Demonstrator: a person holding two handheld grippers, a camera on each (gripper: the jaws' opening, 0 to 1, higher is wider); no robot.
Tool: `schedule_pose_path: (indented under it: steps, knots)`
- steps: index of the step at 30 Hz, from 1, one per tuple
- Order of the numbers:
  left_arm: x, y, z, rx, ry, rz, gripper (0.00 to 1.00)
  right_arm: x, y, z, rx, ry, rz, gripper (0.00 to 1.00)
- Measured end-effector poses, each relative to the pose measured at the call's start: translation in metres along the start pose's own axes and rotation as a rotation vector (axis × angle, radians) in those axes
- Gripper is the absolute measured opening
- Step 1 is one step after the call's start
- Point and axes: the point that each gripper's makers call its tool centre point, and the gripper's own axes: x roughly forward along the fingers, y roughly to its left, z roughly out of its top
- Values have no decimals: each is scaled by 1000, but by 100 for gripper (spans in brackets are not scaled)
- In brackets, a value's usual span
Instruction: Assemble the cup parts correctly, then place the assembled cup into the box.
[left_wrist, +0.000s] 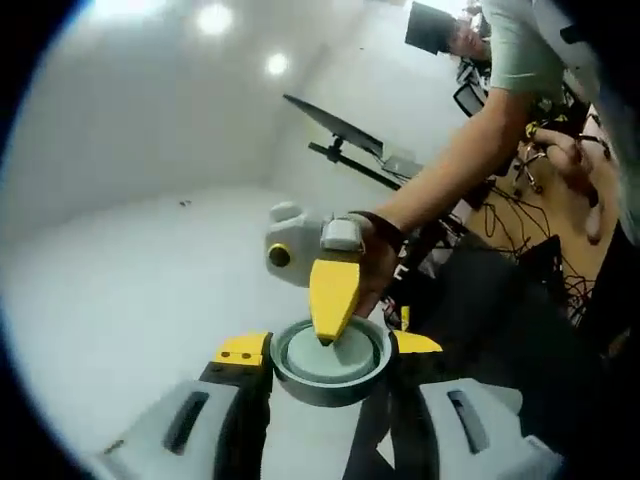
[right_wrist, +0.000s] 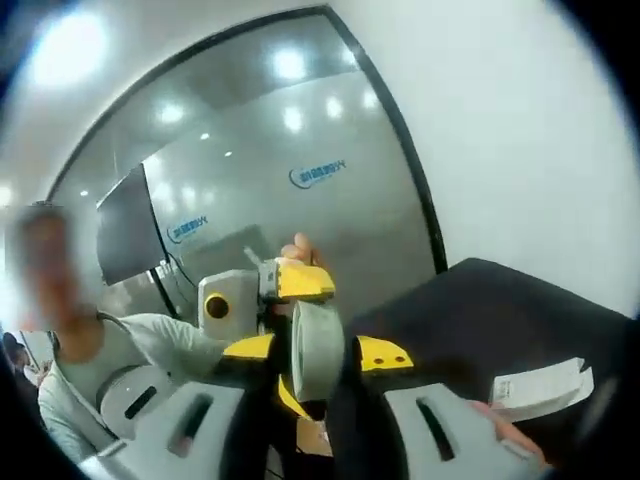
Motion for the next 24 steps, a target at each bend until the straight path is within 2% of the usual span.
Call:
schedule_pose_path:
  steps: [2,3,7,10,13,14,16,17,19,20,21,22,24]
  knots:
    - [0,-1,0,-1,0,-2,41,-2,-3,2,6,-10,-10,16]
    - [1,-1,0,-5,1,-2,40,-2,-3,4,13,-20,-5,14]
    - [1,0,-1,3,5,-5,40,-2,-4,4,29,-21,2,14]
    - [3,2,-6,8,19,0,41,-1,-8,6,7,-20,-22,13]
    - [2,4,-11,-40,19,-2,41,-1,-12,7,1,-26,-46,13]
    - [2,3,-10,-146,-9,-9,41,-1,-14,7,-19,-29,-62,13]
    - [-3,9,-7,-254,-58,-11,44,-5,-15,8,-31,-43,-73,13]
    - [-6,17,-11,-295,-65,4,46,-7,-16,13,-44,-77,-80,13]
    - [-11,19,-19,-403,-57,-25,48,-15,-17,22,-73,-135,-104,13]
    - [-12,24,-24,-470,-61,-20,52,-19,-17,23,-88,-146,-113,13]
    - [-14,23,-26,-546,-66,-49,56,-23,-16,23,-85,-146,-116,13]
    - [-15,24,-30,-648,-71,-73,61,-26,-18,27,-119,-172,-149,13]
    - [-18,29,-32,-782,-105,-94,64,-30,-16,30,-167,-202,-167,13]
